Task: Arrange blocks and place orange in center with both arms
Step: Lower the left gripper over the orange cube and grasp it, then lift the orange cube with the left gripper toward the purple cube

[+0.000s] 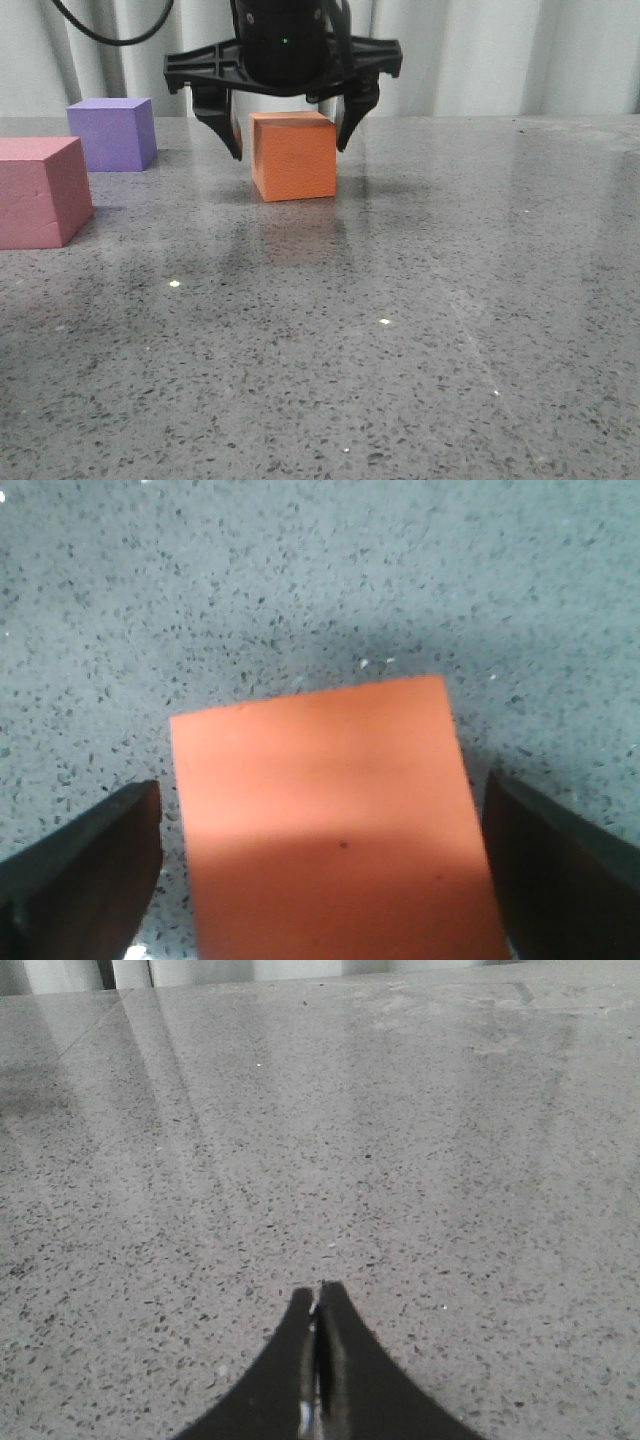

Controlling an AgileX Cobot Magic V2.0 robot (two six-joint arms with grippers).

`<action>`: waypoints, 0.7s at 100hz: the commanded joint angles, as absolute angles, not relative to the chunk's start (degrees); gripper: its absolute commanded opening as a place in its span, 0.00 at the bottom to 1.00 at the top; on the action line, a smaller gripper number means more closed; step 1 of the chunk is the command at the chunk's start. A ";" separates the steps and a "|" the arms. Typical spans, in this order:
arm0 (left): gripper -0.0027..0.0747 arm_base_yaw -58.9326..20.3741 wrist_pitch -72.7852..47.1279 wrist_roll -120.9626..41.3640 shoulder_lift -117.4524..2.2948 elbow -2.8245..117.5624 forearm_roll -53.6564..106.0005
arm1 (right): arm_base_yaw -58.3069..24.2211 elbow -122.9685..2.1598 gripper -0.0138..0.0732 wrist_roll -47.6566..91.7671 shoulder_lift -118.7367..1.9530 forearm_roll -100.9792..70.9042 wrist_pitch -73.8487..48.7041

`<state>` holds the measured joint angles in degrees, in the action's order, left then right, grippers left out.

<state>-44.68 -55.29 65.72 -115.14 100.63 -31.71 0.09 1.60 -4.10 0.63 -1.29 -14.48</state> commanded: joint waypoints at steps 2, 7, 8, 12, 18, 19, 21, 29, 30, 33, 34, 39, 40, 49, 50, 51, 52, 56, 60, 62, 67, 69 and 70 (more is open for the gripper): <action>0.81 -45.13 -54.31 66.40 -112.33 102.13 -33.06 | 0.44 0.78 0.08 -3.72 2.07 -1.27 -10.10; 0.81 -45.13 -54.31 66.40 -112.33 102.13 -33.06 | 0.44 0.78 0.08 -3.72 2.07 -1.27 -10.10; 0.81 -45.13 -54.31 66.40 -112.33 102.13 -33.06 | 0.44 0.78 0.08 -3.72 2.07 -1.27 -10.10; 0.79 -45.13 -54.31 66.40 -112.33 102.13 -33.06 | 0.44 0.78 0.08 -3.72 2.07 -1.27 -10.10; 0.74 -45.13 -54.21 66.40 -112.33 102.13 -33.06 | 0.44 0.78 0.08 -3.72 2.07 -1.27 -10.10; 0.72 -45.13 -54.21 66.40 -112.33 102.13 -33.06 | 0.44 0.78 0.08 -3.72 2.07 -1.27 -10.10; 0.69 -45.13 -54.21 66.40 -112.33 102.13 -33.06 | 0.44 0.78 0.08 -3.72 2.07 -1.27 -10.10; 0.56 -45.13 -54.35 66.27 -112.33 102.13 -33.56 | 0.44 0.78 0.08 -3.72 2.07 -1.27 -10.10; 0.53 -45.13 -54.35 66.27 -112.33 102.25 -33.56 | 0.44 0.78 0.08 -3.72 2.07 -1.27 -10.10; 0.48 -45.13 -54.42 66.27 -112.33 102.26 -33.56 | 0.44 0.78 0.08 -3.72 2.07 -1.27 -10.10; 0.46 -45.13 -54.42 66.27 -112.33 102.34 -33.56 | 0.44 0.78 0.08 -3.72 2.07 -1.27 -10.10; 0.37 -45.22 -54.57 66.13 -112.33 102.38 -33.56 | 0.44 0.78 0.08 -3.72 2.07 -1.27 -10.10; 0.35 -45.22 -54.57 65.98 -112.21 102.38 -33.56 | 0.44 0.78 0.08 -3.72 2.07 -1.27 -10.10; 0.22 -45.61 -54.72 64.51 -111.70 102.38 -33.84 | 0.44 0.78 0.08 -3.72 2.07 -1.27 -10.10; 0.22 -45.75 -54.72 64.31 -111.57 102.38 -33.84 | 0.44 0.78 0.08 -3.72 2.07 -1.27 -10.10; 0.20 -45.76 -54.72 64.07 -111.56 102.38 -34.00 | 0.44 0.78 0.08 -3.72 2.07 -1.27 -10.10; 0.20 -45.87 -54.72 64.07 -111.47 102.38 -34.18 | 0.44 0.78 0.08 -3.72 2.07 -1.27 -10.10; 0.18 -46.15 -54.72 62.90 -111.00 102.38 -34.81 | 0.44 0.78 0.08 -3.72 2.07 -1.27 -10.10; 0.19 -46.42 -55.00 62.04 -110.57 102.38 -35.46 | 0.44 0.78 0.08 -3.72 2.07 -1.27 -10.10; 0.19 -46.54 -55.17 61.74 -110.21 102.38 -35.52 | 0.44 0.78 0.08 -3.72 2.07 -1.27 -10.10; 0.19 -46.51 -55.19 61.01 -109.38 102.38 -35.66 | 0.44 0.78 0.08 -3.72 2.07 -1.27 -10.10; 0.19 -46.51 -55.19 60.72 -109.05 102.38 -35.66 | 0.44 0.78 0.08 -3.72 2.07 -1.27 -10.10; 0.19 -46.51 -55.19 60.25 -108.91 102.38 -35.66 | 0.44 0.78 0.08 -3.72 2.07 -1.27 -10.10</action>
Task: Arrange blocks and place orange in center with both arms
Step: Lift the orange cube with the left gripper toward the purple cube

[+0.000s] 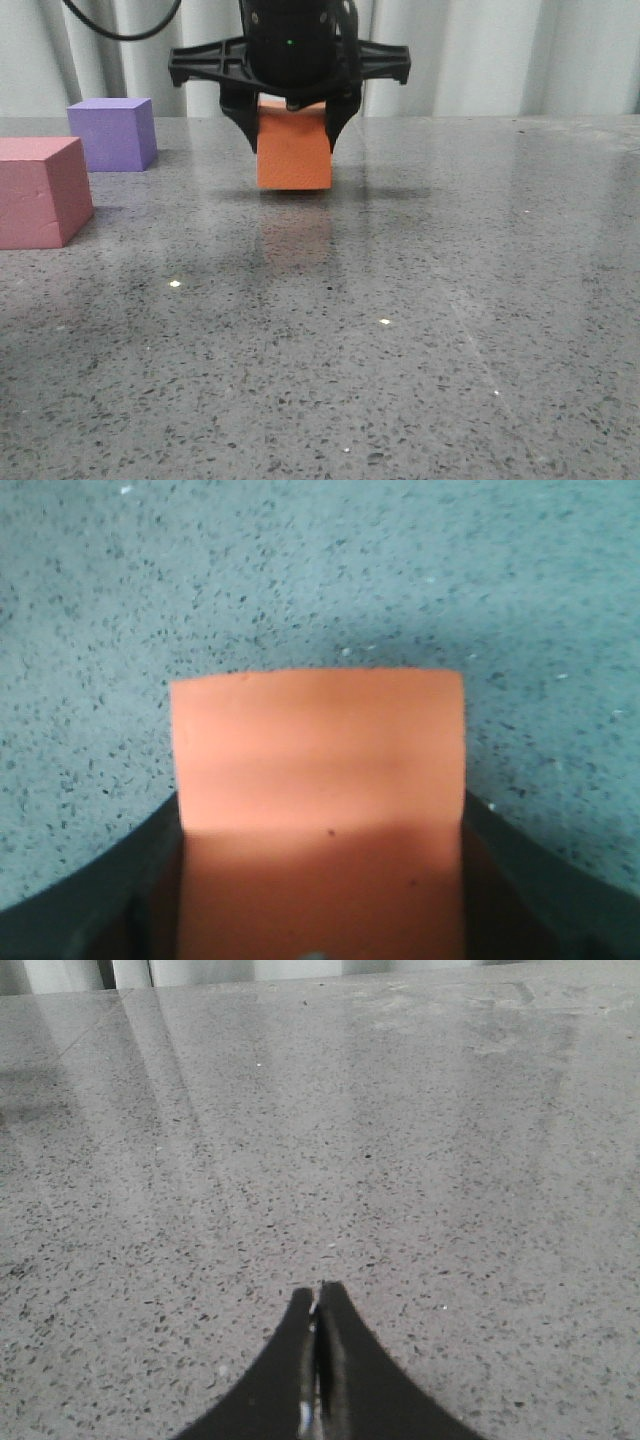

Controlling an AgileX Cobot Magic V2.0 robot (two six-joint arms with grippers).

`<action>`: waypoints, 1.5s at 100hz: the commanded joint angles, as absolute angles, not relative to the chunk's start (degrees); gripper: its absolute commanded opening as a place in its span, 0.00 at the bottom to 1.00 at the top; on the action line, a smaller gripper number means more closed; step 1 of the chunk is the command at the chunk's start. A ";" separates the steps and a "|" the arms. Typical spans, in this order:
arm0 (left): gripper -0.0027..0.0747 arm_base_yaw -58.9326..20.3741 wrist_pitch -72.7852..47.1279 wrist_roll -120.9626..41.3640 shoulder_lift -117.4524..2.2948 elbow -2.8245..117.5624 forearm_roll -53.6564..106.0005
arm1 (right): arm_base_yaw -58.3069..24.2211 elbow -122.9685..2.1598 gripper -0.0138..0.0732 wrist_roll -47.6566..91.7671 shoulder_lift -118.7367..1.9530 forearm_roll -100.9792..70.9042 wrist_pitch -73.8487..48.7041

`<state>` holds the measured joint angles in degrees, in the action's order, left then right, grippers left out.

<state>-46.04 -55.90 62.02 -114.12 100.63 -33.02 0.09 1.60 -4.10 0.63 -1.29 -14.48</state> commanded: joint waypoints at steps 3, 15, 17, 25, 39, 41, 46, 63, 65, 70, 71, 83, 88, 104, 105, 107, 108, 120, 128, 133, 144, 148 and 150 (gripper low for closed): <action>0.19 -46.51 -55.33 59.59 -108.26 102.38 -35.97 | 0.44 0.78 0.08 -3.72 2.07 -1.27 -10.10; 0.19 -46.51 -57.50 58.10 -105.66 102.38 -39.36 | 0.44 0.78 0.08 -3.72 2.07 -1.27 -10.10; 0.19 -46.39 -57.83 57.93 -105.37 102.38 -39.81 | 0.44 0.78 0.08 -3.72 2.07 -1.27 -10.10; 0.19 -46.28 -59.01 55.72 -103.51 102.38 -41.46 | 0.44 0.78 0.08 -3.72 2.07 -1.27 -10.10; 0.19 -45.15 -59.23 54.01 -99.59 100.15 -43.70 | 0.44 0.78 0.08 -3.72 2.07 -1.27 -10.10; 0.19 -44.96 -59.23 54.01 -98.91 99.48 -44.03 | 0.44 0.78 0.08 -3.72 2.07 -1.27 -10.10; 0.19 -44.38 -59.12 54.01 -97.24 97.60 -44.92 | 0.44 0.78 0.08 -3.72 2.07 -1.27 -10.10; 0.19 -41.28 -54.89 54.01 -90.67 88.66 -45.25 | 0.44 0.78 0.08 -3.72 2.07 -1.27 -10.10; 0.19 -40.72 -54.18 54.01 -89.84 87.45 -45.25 | 0.44 0.78 0.08 -3.72 2.07 -1.27 -10.10; 0.19 -39.32 -52.43 53.91 -88.01 84.64 -45.25 | 0.44 0.78 0.08 -3.72 2.07 -1.27 -10.10; 0.19 -38.92 -52.23 53.91 -87.50 83.87 -45.25 | 0.44 0.78 0.08 -3.72 2.07 -1.27 -10.10; 0.19 -34.93 -49.10 53.91 -83.92 78.00 -44.36 | 0.44 0.78 0.08 -3.72 2.07 -1.27 -10.10; 0.19 -33.14 -46.94 53.91 -82.79 76.00 -43.47 | 0.44 0.78 0.08 -3.72 2.07 -1.27 -10.10; 0.19 -28.53 -40.19 53.75 -81.41 71.57 -40.89 | 0.44 0.78 0.08 -3.72 2.07 -1.27 -10.10; 0.19 -28.53 -40.05 53.75 -81.41 71.57 -40.89 | 0.44 0.78 0.08 -3.72 2.07 -1.27 -10.10; 0.19 -28.23 -39.58 53.75 -81.41 71.19 -40.89 | 0.44 0.78 0.08 -3.72 2.07 -1.27 -10.10; 0.19 -28.01 -39.40 53.75 -81.41 70.90 -40.89 | 0.44 0.78 0.08 -3.72 2.07 -1.27 -10.10; 0.19 -27.16 -36.70 53.50 -81.52 68.92 -40.62 | 0.44 0.78 0.08 -3.72 2.07 -1.27 -10.10; 0.19 -26.87 -35.18 52.62 -81.99 68.51 -39.85 | 0.44 0.78 0.08 -3.72 2.07 -1.27 -10.10; 0.19 -26.87 -34.81 52.46 -82.50 68.51 -39.82 | 0.44 0.78 0.08 -3.72 2.07 -1.27 -10.10; 0.19 -26.87 -33.47 52.37 -83.38 68.51 -39.82 | 0.44 0.78 0.08 -3.72 2.07 -1.27 -10.10; 0.19 -26.87 -33.22 52.37 -83.59 68.51 -39.82 | 0.44 0.78 0.08 -3.72 2.07 -1.27 -10.10; 0.19 -26.87 -33.22 52.37 -83.73 68.51 -39.82 | 0.44 0.78 0.08 -3.72 2.07 -1.27 -10.10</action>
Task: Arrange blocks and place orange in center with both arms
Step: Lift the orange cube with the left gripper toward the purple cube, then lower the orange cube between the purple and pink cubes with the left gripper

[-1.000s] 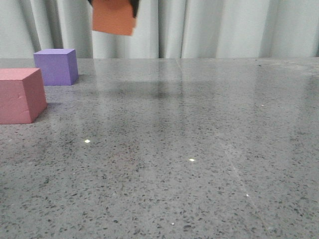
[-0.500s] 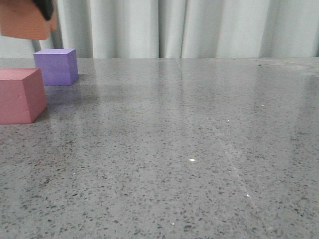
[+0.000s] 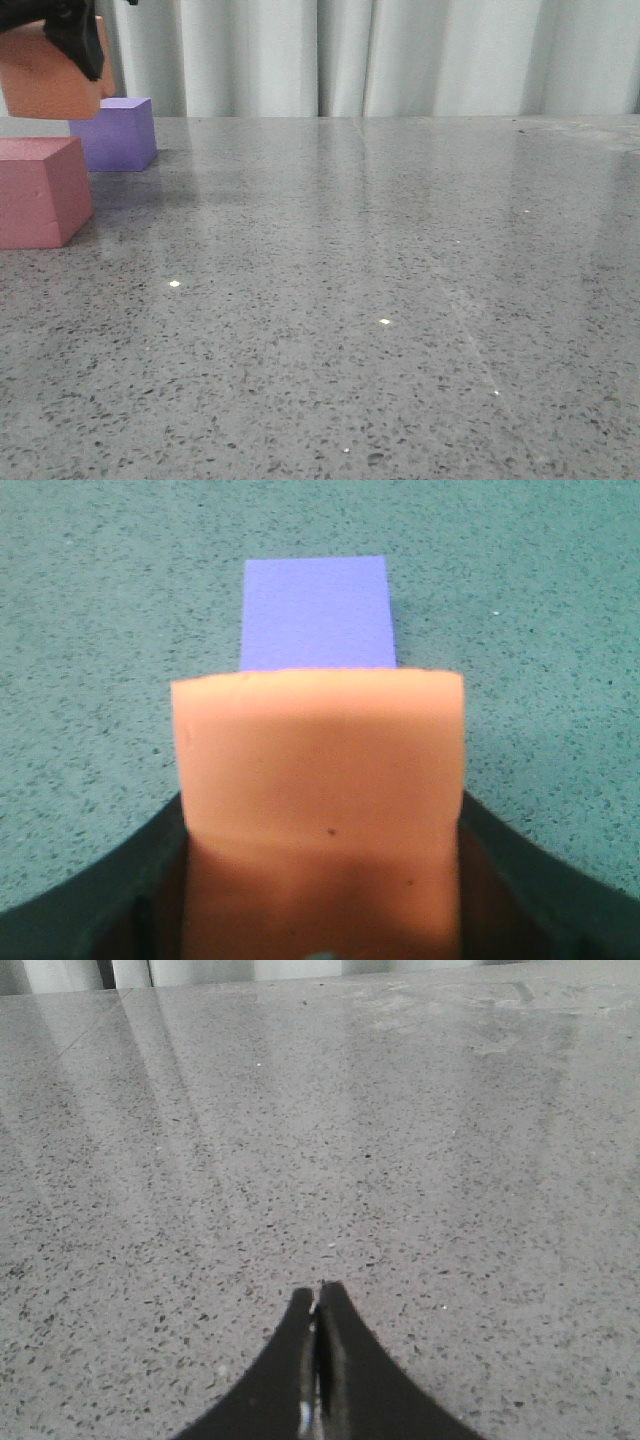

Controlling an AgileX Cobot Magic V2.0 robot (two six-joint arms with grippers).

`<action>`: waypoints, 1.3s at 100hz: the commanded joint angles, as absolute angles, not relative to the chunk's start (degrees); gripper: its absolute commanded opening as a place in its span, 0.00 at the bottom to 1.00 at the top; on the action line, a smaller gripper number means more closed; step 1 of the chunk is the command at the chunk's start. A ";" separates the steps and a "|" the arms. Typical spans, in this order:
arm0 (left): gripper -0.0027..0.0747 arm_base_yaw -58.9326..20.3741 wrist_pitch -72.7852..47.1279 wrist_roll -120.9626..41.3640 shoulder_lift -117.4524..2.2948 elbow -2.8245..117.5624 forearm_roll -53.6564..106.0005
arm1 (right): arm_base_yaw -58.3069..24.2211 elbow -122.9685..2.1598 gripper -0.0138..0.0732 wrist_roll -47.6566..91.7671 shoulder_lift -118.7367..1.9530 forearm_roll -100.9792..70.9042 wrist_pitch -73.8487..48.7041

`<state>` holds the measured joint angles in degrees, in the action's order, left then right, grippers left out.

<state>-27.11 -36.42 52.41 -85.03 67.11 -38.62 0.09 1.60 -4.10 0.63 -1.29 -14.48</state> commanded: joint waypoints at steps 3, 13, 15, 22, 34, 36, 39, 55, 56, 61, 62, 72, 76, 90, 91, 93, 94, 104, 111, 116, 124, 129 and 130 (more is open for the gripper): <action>0.19 -26.87 -33.22 52.37 -83.97 68.51 -39.82 | 0.44 0.78 0.08 -3.72 2.07 -1.27 -10.10; 0.19 -26.87 -33.13 52.37 -85.07 68.51 -39.92 | 0.44 0.78 0.08 -3.72 2.07 -1.27 -10.10; 0.19 -26.87 -32.96 52.37 -85.41 68.51 -39.92 | 0.44 0.78 0.08 -3.72 2.07 -1.27 -10.10; 0.19 -26.87 -32.72 52.37 -86.47 68.51 -39.92 | 0.44 0.78 0.08 -3.72 2.07 -1.27 -10.10; 0.19 -26.77 -32.61 52.37 -88.07 68.51 -39.84 | 0.44 0.78 0.08 -3.72 2.07 -1.27 -10.10; 0.19 -26.77 -32.61 52.37 -88.41 68.51 -39.84 | 0.44 0.78 0.08 -3.72 2.07 -1.27 -10.10; 0.19 -26.77 -32.61 52.37 -88.70 68.51 -39.84 | 0.44 0.78 0.08 -3.72 2.07 -1.27 -10.10; 0.19 -26.77 -31.91 52.37 -89.55 68.51 -39.84 | 0.44 0.78 0.08 -3.72 2.07 -1.27 -10.10; 0.19 -26.77 -31.91 52.37 -89.67 68.51 -39.84 | 0.44 0.78 0.08 -3.72 2.07 -1.27 -10.10; 0.19 -26.63 -31.91 52.37 -89.92 68.51 -39.84 | 0.44 0.78 0.08 -3.72 2.07 -1.27 -10.10; 0.19 -26.48 -31.91 52.37 -90.03 68.51 -39.84 | 0.44 0.78 0.08 -3.72 2.07 -1.27 -10.10; 0.19 -25.60 -31.91 52.37 -90.54 68.38 -38.74 | 0.44 0.78 0.08 -3.72 2.07 -1.27 -10.10; 0.19 -25.21 -31.66 52.37 -90.77 68.38 -38.43 | 0.44 0.78 0.08 -3.72 2.07 -1.27 -10.10; 0.19 -24.55 -30.80 51.99 -91.45 68.27 -36.94 | 0.44 0.78 0.08 -3.72 2.07 -1.27 -10.10; 0.19 -24.55 -30.68 51.84 -91.45 68.26 -36.94 | 0.44 0.78 0.08 -3.72 2.07 -1.27 -10.10; 0.19 -24.55 -30.33 51.75 -91.45 68.16 -36.80 | 0.44 0.78 0.08 -3.72 2.07 -1.27 -10.10; 0.19 -24.55 -30.31 51.60 -91.45 68.18 -36.80 | 0.44 0.78 0.08 -3.72 2.07 -1.27 -10.10; 0.19 -24.55 -30.07 50.86 -91.95 68.18 -36.23 | 0.44 0.78 0.08 -3.72 2.07 -1.27 -10.10; 0.19 -24.55 -30.07 50.72 -92.38 68.18 -36.23 | 0.44 0.78 0.08 -3.72 2.07 -1.27 -10.10; 0.21 -24.55 -30.07 50.23 -92.50 68.18 -36.18 | 0.44 0.78 0.08 -3.72 2.07 -1.27 -10.10; 0.26 -24.55 -29.67 49.29 -92.50 68.18 -35.41 | 0.44 0.78 0.08 -3.72 2.07 -1.27 -10.10; 0.30 -24.55 -29.43 48.74 -92.50 68.18 -35.13 | 0.44 0.78 0.08 -3.72 2.07 -1.27 -10.10; 0.32 -24.55 -29.42 48.72 -92.50 68.18 -35.13 | 0.44 0.78 0.08 -3.72 2.07 -1.27 -10.10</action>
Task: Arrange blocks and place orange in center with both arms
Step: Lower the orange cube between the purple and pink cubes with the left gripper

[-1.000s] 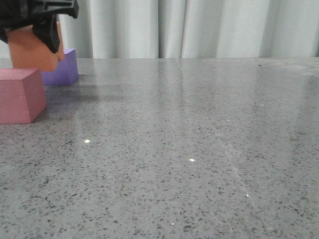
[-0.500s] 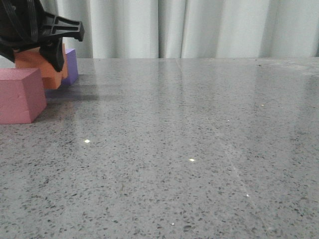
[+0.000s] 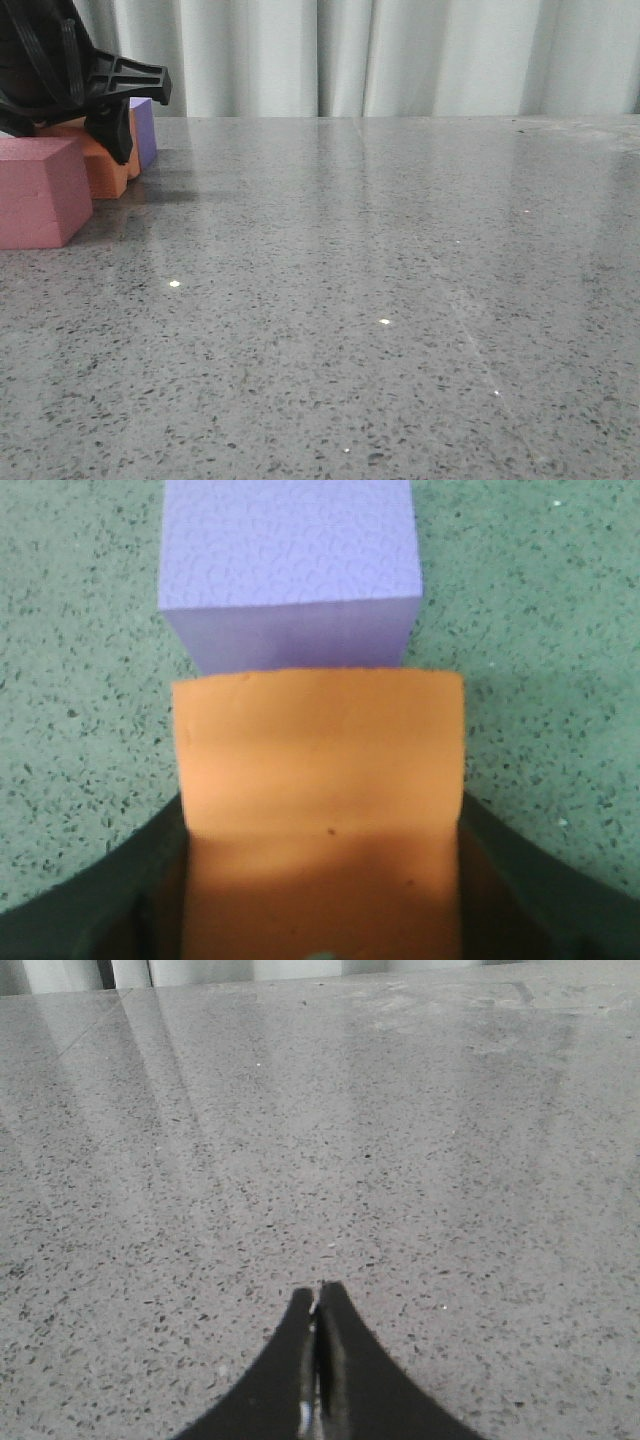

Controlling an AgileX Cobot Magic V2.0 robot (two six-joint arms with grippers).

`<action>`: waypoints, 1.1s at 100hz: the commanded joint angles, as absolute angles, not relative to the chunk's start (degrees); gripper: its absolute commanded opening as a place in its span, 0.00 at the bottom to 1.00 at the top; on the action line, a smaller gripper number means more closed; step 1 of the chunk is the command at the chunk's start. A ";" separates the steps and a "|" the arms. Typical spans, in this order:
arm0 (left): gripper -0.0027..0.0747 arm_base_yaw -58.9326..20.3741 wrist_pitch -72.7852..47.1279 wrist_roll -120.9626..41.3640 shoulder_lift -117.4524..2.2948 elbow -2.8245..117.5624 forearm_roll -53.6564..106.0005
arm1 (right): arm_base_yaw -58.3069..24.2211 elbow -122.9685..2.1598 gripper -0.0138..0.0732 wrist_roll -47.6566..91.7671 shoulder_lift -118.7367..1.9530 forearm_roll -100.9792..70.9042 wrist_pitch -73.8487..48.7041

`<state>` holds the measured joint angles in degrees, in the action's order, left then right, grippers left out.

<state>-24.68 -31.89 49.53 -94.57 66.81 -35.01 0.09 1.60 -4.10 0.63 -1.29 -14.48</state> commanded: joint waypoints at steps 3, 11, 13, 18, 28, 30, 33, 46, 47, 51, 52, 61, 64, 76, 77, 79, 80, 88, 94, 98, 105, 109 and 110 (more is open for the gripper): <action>0.34 -24.55 -29.42 48.10 -92.50 68.18 -34.79 | 0.44 0.78 0.08 -3.72 2.07 -1.27 -10.10; 0.43 -24.55 -29.42 47.31 -92.50 68.18 -34.48 | 0.44 0.78 0.08 -3.72 2.07 -1.27 -10.10; 0.46 -24.55 -29.42 47.16 -92.50 68.18 -34.48 | 0.44 0.78 0.08 -3.72 2.07 -1.27 -10.10; 0.53 -24.55 -29.22 46.70 -92.50 68.18 -34.18 | 0.44 0.78 0.08 -3.72 2.07 -1.27 -10.10; 0.68 -24.55 -29.02 46.62 -92.50 68.18 -34.04 | 0.44 0.78 0.08 -3.72 2.07 -1.27 -10.10; 0.69 -24.55 -29.02 46.62 -92.50 68.18 -33.93 | 0.44 0.78 0.08 -3.72 2.07 -1.27 -10.10; 0.71 -24.55 -29.02 46.62 -92.50 68.18 -33.93 | 0.44 0.78 0.08 -3.72 2.07 -1.27 -10.10; 0.72 -24.55 -29.02 46.35 -92.30 68.18 -33.93 | 0.44 0.78 0.08 -3.72 2.07 -1.27 -10.10; 0.72 -24.55 -29.02 46.25 -92.30 68.18 -33.93 | 0.44 0.78 0.08 -3.72 2.07 -1.27 -10.10; 0.72 -24.55 -29.02 46.09 -92.17 68.18 -33.93 | 0.44 0.78 0.08 -3.72 2.07 -1.27 -10.10; 0.72 -24.55 -29.02 46.10 -92.17 68.18 -33.93 | 0.44 0.78 0.08 -3.72 2.07 -1.27 -10.10; 0.72 -24.55 -29.02 45.63 -92.04 68.18 -33.84 | 0.44 0.78 0.08 -3.72 2.07 -1.27 -10.10; 0.72 -24.55 -29.02 45.34 -91.91 68.18 -33.81 | 0.44 0.78 0.08 -3.72 2.07 -1.27 -10.10; 0.72 -24.55 -29.02 45.00 -91.16 68.18 -33.59 | 0.44 0.78 0.08 -3.72 2.07 -1.27 -10.10; 0.72 -24.55 -29.02 44.96 -91.16 68.18 -33.59 | 0.44 0.78 0.08 -3.72 2.07 -1.27 -10.10; 0.72 -24.55 -29.02 44.82 -91.00 68.18 -33.59 | 0.44 0.78 0.08 -3.72 2.07 -1.27 -10.10; 0.72 -24.55 -29.02 44.73 -91.00 68.18 -33.59 | 0.44 0.78 0.08 -3.72 2.07 -1.27 -10.10; 0.72 -24.55 -29.02 43.97 -90.51 68.18 -33.59 | 0.44 0.78 0.08 -3.72 2.07 -1.27 -10.10; 0.72 -24.55 -29.02 43.45 -90.36 68.18 -33.46 | 0.44 0.78 0.08 -3.72 2.07 -1.27 -10.10; 0.72 -24.55 -29.13 43.40 -90.21 68.18 -33.37 | 0.44 0.78 0.08 -3.72 2.07 -1.27 -10.10; 0.72 -24.55 -29.14 43.31 -90.09 68.18 -33.00 | 0.44 0.78 0.08 -3.72 2.07 -1.27 -10.10; 0.72 -24.55 -29.14 43.31 -90.09 68.18 -33.00 | 0.44 0.78 0.08 -3.72 2.07 -1.27 -10.10; 0.72 -24.55 -29.14 43.31 -90.09 68.18 -33.00 | 0.44 0.78 0.08 -3.72 2.07 -1.27 -10.10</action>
